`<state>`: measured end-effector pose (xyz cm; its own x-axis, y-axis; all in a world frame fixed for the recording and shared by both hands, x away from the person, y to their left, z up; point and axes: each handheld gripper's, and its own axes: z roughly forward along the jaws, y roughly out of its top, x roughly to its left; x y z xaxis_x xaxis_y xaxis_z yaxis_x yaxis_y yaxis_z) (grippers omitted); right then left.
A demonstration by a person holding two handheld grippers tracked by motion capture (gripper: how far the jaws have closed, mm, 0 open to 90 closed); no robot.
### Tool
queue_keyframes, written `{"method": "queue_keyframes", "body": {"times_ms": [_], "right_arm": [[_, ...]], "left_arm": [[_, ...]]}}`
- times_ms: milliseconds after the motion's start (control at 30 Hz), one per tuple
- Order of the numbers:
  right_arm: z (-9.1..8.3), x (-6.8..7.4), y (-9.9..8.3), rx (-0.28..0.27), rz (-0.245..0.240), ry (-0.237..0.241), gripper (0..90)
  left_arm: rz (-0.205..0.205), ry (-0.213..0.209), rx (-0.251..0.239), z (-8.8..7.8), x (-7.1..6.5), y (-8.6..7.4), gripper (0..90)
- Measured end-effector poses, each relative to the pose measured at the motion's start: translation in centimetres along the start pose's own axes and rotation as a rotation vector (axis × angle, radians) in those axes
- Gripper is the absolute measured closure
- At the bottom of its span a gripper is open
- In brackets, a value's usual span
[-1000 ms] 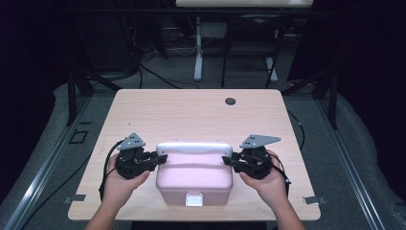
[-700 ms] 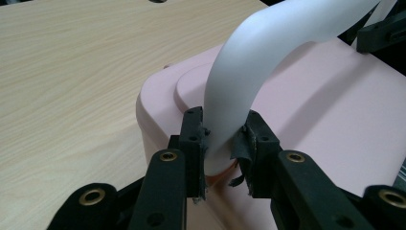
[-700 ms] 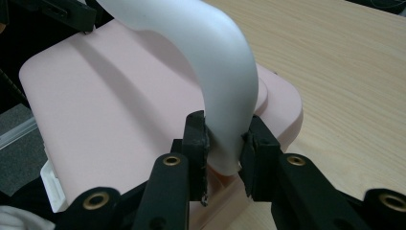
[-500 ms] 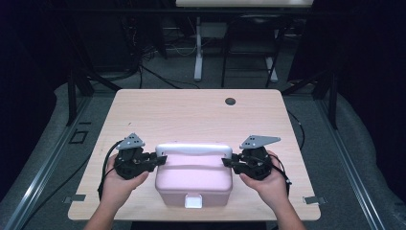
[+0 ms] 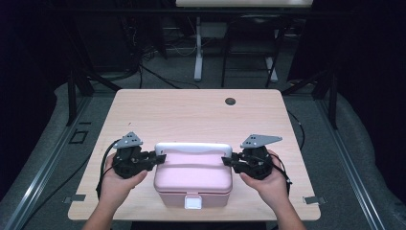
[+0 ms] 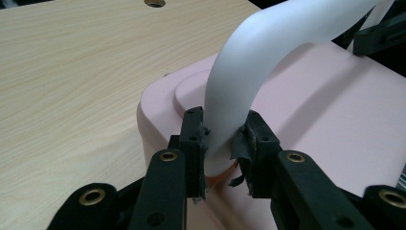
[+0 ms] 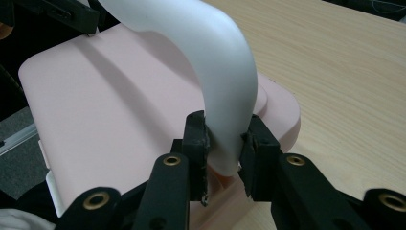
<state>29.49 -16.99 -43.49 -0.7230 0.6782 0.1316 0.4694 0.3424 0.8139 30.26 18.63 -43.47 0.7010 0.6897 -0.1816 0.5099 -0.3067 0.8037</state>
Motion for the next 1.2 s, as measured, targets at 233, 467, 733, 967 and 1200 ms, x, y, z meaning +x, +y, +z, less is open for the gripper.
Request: {"method": "queue_keyframes", "body": {"times_ms": [233,467,733,967,1200], "right_arm": [[-0.2,-0.2,0.1,-0.034,0.013,0.015,74.2],[-0.3,-0.4,0.2,-0.048,0.034,0.031,74.4],[-0.4,-0.6,0.1,-0.063,0.055,0.049,74.6],[-0.4,-0.9,0.1,-0.076,0.076,0.063,74.6],[-0.5,-1.0,0.3,-0.077,0.083,0.073,74.5]], "left_arm": [[-0.011,-0.008,-0.020,-0.2,0.0,0.1,73.4],[-0.007,-0.006,-0.036,-0.3,0.2,0.2,73.1],[-0.012,-0.015,-0.049,-0.4,0.0,0.2,68.5],[-0.005,-0.009,-0.054,-1.0,-0.1,0.2,66.1],[0.019,0.013,-0.064,-1.6,-0.4,0.0,67.8]]}}
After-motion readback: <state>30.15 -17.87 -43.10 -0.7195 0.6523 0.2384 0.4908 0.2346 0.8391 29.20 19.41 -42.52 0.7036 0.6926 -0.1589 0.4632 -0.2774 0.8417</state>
